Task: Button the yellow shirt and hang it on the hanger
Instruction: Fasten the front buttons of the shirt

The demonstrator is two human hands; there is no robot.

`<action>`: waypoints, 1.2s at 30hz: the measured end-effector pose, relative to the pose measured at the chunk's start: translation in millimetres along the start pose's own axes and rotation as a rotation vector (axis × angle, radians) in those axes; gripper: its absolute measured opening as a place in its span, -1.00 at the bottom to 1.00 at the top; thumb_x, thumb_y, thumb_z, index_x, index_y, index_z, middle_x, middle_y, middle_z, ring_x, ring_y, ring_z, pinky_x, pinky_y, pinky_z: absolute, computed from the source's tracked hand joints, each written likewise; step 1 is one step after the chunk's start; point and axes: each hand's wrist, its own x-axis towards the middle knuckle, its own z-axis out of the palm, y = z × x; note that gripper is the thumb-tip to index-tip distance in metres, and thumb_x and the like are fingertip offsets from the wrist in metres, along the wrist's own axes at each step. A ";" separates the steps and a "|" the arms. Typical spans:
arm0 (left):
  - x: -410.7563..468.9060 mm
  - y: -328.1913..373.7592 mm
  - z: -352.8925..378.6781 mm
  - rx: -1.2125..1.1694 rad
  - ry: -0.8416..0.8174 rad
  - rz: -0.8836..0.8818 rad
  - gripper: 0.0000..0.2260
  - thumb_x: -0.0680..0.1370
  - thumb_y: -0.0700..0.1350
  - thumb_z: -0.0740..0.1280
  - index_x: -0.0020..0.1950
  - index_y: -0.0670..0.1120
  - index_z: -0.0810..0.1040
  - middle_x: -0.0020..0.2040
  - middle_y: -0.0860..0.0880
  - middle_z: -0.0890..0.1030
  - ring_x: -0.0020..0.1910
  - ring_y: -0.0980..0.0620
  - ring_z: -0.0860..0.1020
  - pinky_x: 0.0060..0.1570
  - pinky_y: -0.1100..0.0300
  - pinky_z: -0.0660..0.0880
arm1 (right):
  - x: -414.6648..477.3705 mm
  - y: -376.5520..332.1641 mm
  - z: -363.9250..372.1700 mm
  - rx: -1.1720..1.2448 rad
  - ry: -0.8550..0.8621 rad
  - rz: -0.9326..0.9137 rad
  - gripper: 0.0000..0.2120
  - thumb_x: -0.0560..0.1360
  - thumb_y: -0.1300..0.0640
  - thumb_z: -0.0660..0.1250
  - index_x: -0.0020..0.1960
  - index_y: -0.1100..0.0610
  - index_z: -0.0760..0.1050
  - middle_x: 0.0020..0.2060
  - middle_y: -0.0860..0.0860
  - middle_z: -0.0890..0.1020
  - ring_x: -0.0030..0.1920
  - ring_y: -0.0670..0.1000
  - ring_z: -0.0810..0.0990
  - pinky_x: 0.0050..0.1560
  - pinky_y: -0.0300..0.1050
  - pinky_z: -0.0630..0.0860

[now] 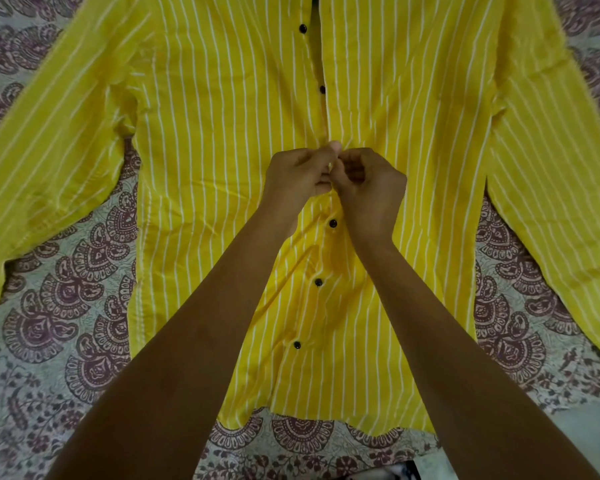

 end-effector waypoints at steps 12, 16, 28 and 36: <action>10.7 -11.7 2.6 -0.121 -0.007 -0.129 -0.82 0.57 -0.14 0.28 -0.23 -0.13 0.48 -0.20 -0.14 0.46 -0.20 0.02 0.45 -0.23 0.30 0.45 | -12.5 -9.5 7.6 0.085 0.122 0.028 -0.90 0.46 0.20 0.35 -0.12 0.22 0.59 -0.27 0.03 0.66 -0.31 -0.12 0.60 -0.22 -0.24 0.55; 13.7 -21.6 -2.0 0.100 -0.001 0.098 -0.77 0.59 -0.14 0.22 -0.27 -0.07 0.44 -0.39 0.04 0.38 -0.42 0.25 0.38 -0.33 0.39 0.40 | -4.2 -10.4 9.7 0.290 0.056 0.325 -0.91 0.36 0.19 0.33 -0.24 0.18 0.60 -0.38 0.03 0.61 -0.34 -0.04 0.56 -0.20 -0.09 0.52; 29.0 -18.9 -6.6 0.753 0.179 0.340 -0.88 0.49 -0.02 0.35 -0.15 -0.06 0.60 -0.29 0.08 0.57 -0.19 0.05 0.57 -0.23 0.17 0.44 | 15.0 4.2 -0.4 0.169 -0.137 0.323 -0.89 0.43 0.27 0.32 -0.24 0.13 0.54 -0.32 -0.02 0.60 -0.30 -0.10 0.56 -0.15 -0.18 0.51; 63.5 36.0 -14.1 0.559 0.165 0.453 -0.97 0.41 -0.17 0.41 -0.20 -0.12 0.62 -0.38 0.25 0.50 -0.37 0.29 0.50 -0.20 0.29 0.46 | 54.6 -16.7 1.0 -0.033 -0.139 -0.042 -0.75 0.34 0.19 0.31 0.00 0.24 0.52 -0.07 0.12 0.61 -0.09 0.07 0.59 -0.06 -0.10 0.50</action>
